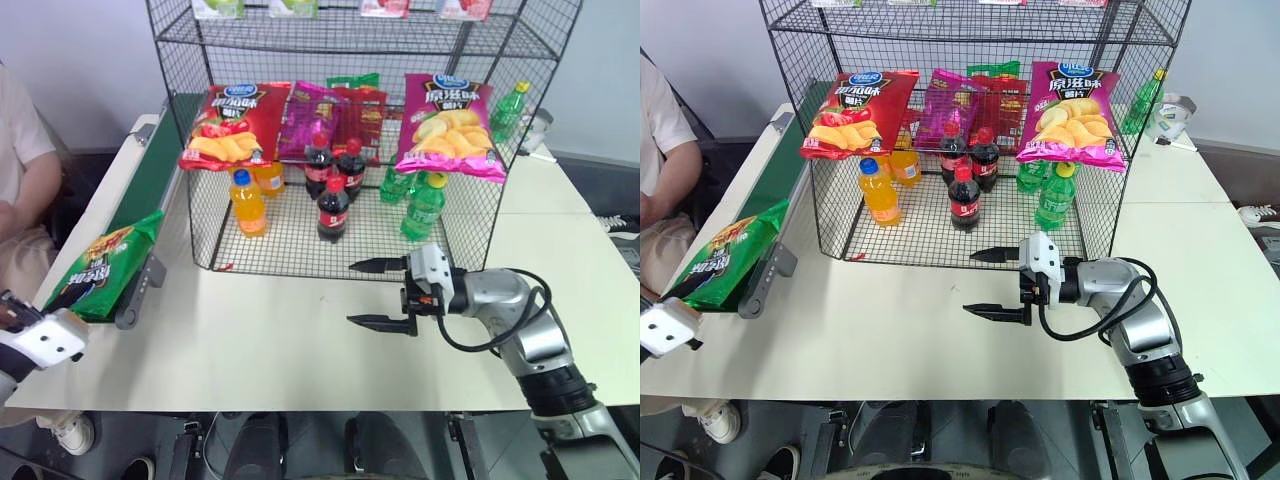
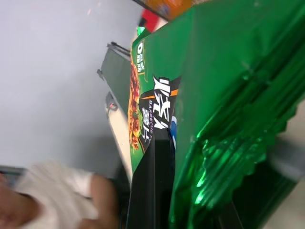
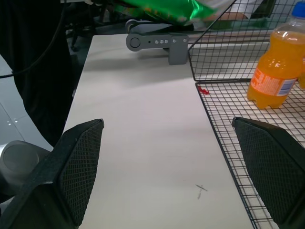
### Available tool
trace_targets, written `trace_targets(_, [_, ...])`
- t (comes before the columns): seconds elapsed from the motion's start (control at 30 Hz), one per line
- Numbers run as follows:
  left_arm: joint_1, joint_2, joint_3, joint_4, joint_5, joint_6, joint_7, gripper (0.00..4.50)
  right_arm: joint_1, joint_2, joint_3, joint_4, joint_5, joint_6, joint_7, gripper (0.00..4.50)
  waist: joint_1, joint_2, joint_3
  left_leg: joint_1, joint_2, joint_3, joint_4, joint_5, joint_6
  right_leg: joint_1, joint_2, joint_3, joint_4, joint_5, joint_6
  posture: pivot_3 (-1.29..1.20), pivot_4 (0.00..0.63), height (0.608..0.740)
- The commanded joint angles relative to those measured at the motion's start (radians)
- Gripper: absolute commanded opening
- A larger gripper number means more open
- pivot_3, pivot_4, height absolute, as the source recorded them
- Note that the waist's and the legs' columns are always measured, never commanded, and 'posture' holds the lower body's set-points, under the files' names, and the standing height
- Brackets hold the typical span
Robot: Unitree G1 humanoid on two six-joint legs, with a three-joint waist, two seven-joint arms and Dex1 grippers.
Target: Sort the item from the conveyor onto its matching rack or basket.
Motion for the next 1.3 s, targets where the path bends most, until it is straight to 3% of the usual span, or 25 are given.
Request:
trace_targets(0.03, [0.071, -0.015, 0.058, -0.241, -0.464, 0.230, -0.219, 0.03, -0.016, 0.004, -0.023, -0.002, 0.008, -0.020, -0.002, 4.50, 0.000, 0.000, 0.000, 0.000, 0.000, 0.000, 0.000, 0.000, 0.000, 0.000, 0.000, 0.000, 0.000, 0.000, 0.000, 0.00, 0.150, 0.739])
trace_targets(0.2, [0.272, 0.019, 0.254, -0.544, -1.013, 0.690, -0.447, 0.03, -0.036, 0.001, -0.039, 0.013, 0.035, 0.002, 0.009, 4.50, -0.006, 0.000, 0.000, 0.001, 0.000, 0.000, 0.000, 0.000, 0.000, 0.001, -0.001, 0.000, 0.000, 0.000, 0.000, 0.00, 0.150, 0.739])
trace_targets(0.33, [0.389, 0.058, 0.406, -0.636, -1.303, 1.017, -0.572, 0.03, -0.055, -0.008, -0.072, 0.003, 0.109, 0.085, 0.026, 4.50, -0.017, 0.002, 0.001, 0.004, -0.001, -0.001, 0.000, 0.000, 0.000, 0.004, -0.001, 0.000, -0.001, 0.000, 0.000, 0.00, 0.150, 0.739])
trace_targets(0.43, [0.365, 0.091, 0.435, -0.662, -1.445, 1.181, -0.580, 0.03, -0.060, -0.053, -0.108, -0.059, 0.309, 0.353, 0.050, 4.50, -0.015, 0.003, 0.002, 0.010, -0.001, -0.001, -0.001, 0.000, 0.000, 0.010, 0.000, 0.000, -0.002, -0.001, -0.001, 0.00, 0.150, 0.739])
trace_targets(0.53, [0.247, 0.112, 0.383, -0.657, -1.584, 1.278, -0.534, 0.03, -0.054, -0.097, -0.122, -0.130, 0.476, 0.569, 0.060, 4.50, -0.013, 0.002, 0.001, 0.010, -0.001, -0.001, -0.001, 0.000, 0.000, 0.011, 0.000, 0.000, -0.002, -0.001, -0.001, 0.00, 0.150, 0.739])
trace_targets(0.77, [-0.050, 0.103, 0.136, -0.653, -1.686, 1.423, -0.443, 0.03, -0.111, -0.032, -0.130, -0.125, 0.509, 0.624, -0.007, 4.50, -0.021, 0.002, 0.001, 0.009, -0.001, -0.001, -0.001, 0.000, 0.000, 0.010, 0.002, 0.000, -0.004, -0.001, -0.001, 0.00, 0.150, 0.739])
trace_targets(0.97, [-0.298, 0.052, -0.057, -0.564, -1.645, 1.510, -0.435, 0.03, -0.147, 0.018, -0.140, -0.116, 0.585, 0.709, -0.016, 4.50, -0.017, 0.002, 0.001, 0.008, -0.001, -0.001, -0.002, 0.000, 0.000, 0.009, 0.003, 0.001, -0.004, -0.001, -0.001, 0.00, 0.150, 0.739])
trace_targets(1.3, [-0.408, -0.062, -0.138, -0.516, -1.520, 1.568, -0.471, 0.03, -0.138, 0.017, -0.107, -0.202, 0.671, 0.815, -0.014, 4.50, -0.020, 0.002, 0.001, 0.007, 0.000, -0.001, -0.003, 0.000, 0.000, 0.008, 0.003, 0.001, -0.006, 0.000, -0.001, 0.00, 0.150, 0.739])
